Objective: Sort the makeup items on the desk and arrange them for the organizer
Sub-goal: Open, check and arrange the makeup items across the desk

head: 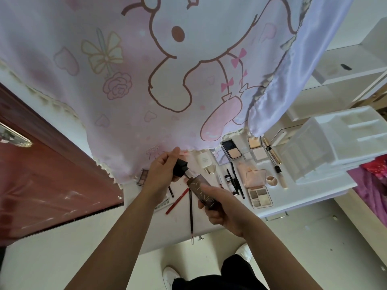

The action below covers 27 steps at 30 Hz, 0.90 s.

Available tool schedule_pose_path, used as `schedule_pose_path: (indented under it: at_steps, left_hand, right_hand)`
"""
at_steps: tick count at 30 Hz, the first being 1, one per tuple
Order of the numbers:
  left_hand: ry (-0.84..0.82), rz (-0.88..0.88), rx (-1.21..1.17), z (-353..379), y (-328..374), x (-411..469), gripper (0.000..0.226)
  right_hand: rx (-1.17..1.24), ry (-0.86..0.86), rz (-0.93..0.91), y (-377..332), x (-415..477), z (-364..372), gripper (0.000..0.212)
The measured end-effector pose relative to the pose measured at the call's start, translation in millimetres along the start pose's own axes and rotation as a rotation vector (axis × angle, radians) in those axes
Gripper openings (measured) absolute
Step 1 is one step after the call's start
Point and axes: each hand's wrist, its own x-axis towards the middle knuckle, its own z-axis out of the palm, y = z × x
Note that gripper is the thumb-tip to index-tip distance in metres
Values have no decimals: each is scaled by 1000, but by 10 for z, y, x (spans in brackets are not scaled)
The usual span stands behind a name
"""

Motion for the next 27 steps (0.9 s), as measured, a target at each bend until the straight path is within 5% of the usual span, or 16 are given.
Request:
schedule_pose_path:
  at_steps: [5, 11, 20, 27]
  left_hand:
    - [147, -122, -28, -86, -229, 149, 30]
    - [159, -353, -158, -185, -762, 236, 36]
    - [165, -545, -332, -100, -1201, 295, 23]
    - [176, -594, -359, -58, -1355, 349, 9]
  right_hand:
    - [-109, 109, -44, 155, 69, -127, 26]
    - [-364, 433, -38, 546, 373, -556, 13]
    - [-854, 576, 100, 1058, 915, -1127, 31]
    - [-939, 663, 87, 1171, 1129, -1137, 32]
